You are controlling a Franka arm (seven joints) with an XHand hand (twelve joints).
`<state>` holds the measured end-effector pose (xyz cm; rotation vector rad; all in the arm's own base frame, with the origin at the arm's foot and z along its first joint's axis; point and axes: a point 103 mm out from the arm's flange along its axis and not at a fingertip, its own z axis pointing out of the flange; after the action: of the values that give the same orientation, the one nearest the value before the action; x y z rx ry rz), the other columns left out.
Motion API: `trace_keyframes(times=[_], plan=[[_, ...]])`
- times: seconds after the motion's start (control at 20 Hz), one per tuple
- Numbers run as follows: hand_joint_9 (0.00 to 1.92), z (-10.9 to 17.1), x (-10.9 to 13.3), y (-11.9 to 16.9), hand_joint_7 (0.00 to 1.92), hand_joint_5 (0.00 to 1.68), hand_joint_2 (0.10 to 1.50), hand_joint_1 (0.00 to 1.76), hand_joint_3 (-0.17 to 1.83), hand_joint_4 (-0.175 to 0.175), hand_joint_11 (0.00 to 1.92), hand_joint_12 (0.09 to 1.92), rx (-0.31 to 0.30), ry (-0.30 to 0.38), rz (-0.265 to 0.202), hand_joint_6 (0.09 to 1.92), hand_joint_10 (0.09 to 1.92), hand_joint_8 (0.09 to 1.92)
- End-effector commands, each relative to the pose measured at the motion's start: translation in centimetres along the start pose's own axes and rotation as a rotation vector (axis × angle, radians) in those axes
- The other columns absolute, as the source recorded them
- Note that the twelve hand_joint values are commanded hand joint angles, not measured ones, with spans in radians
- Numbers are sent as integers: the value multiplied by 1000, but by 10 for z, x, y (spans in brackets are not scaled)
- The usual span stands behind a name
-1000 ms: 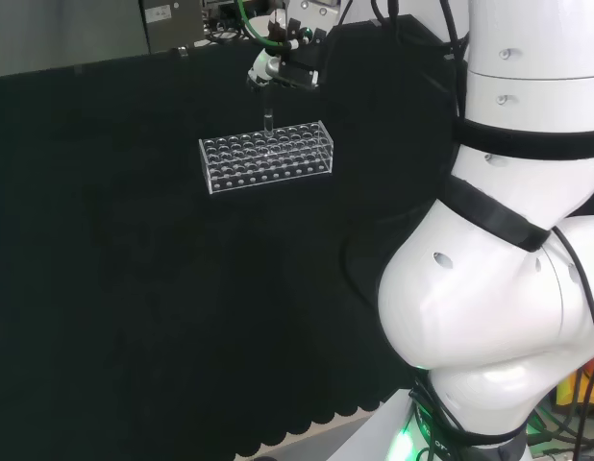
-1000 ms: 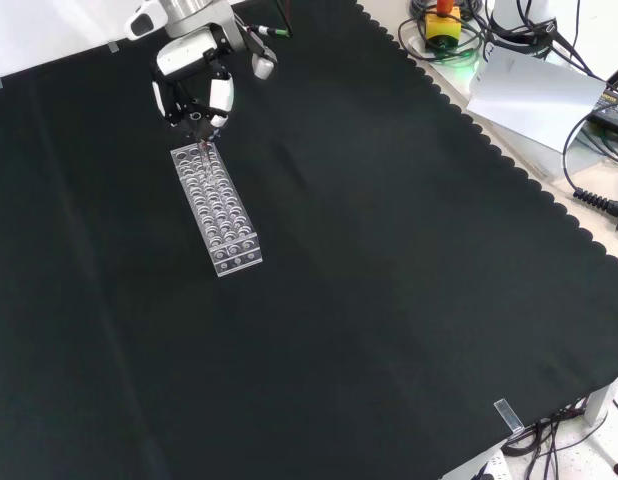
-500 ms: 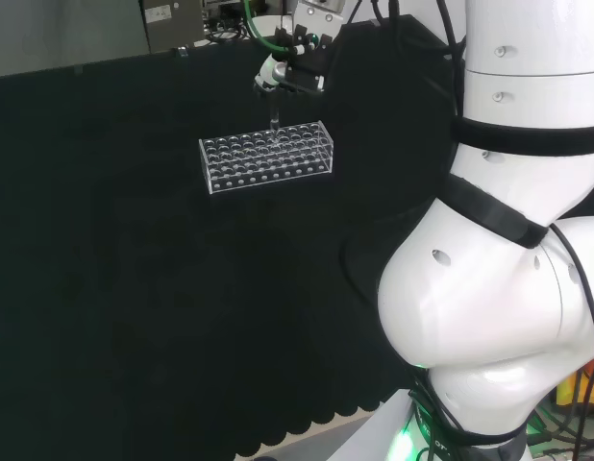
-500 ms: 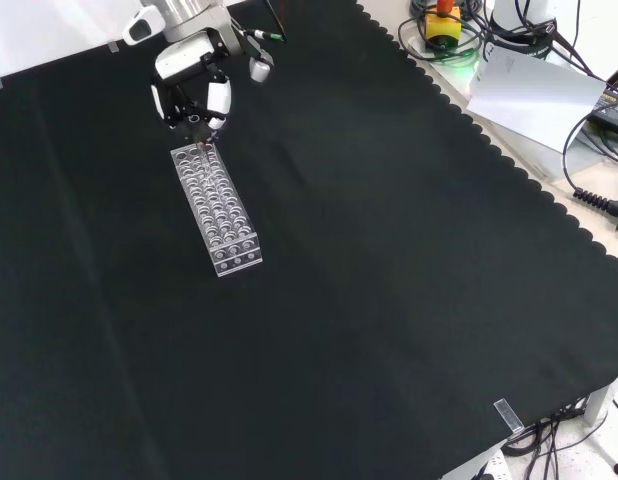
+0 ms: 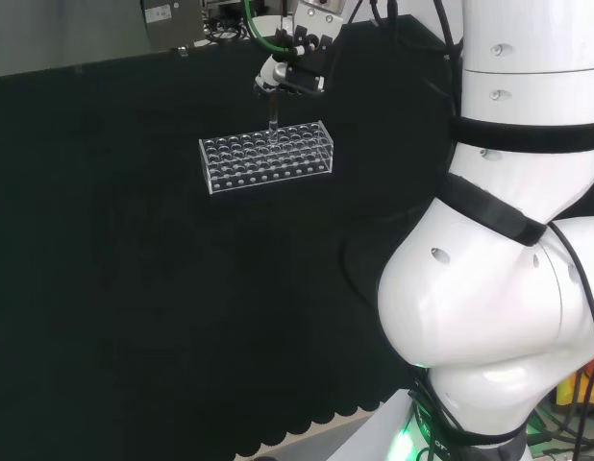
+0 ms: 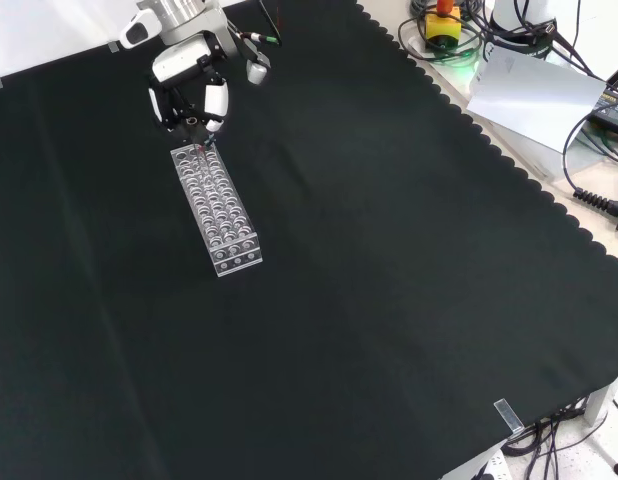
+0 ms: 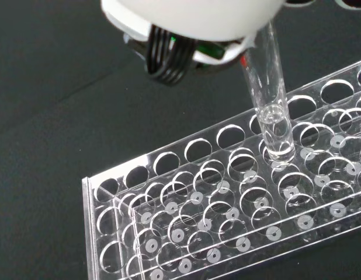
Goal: Put the test tube back in the rack.
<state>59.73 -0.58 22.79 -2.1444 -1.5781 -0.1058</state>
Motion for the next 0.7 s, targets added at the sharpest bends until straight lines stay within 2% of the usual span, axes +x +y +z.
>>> trace_keyframes(times=[0.05,0.35,0.7], plan=[[1603,9,5,3,1703,1357,639,1231,643,-175,1305,856,12,-16,-1,499,538,494],[1603,17,6,3,1703,1357,638,1231,643,-175,1305,857,31,-1,-11,499,539,494],[1603,30,0,8,1703,1357,638,1231,644,-175,1305,857,56,-10,-3,498,539,494]])
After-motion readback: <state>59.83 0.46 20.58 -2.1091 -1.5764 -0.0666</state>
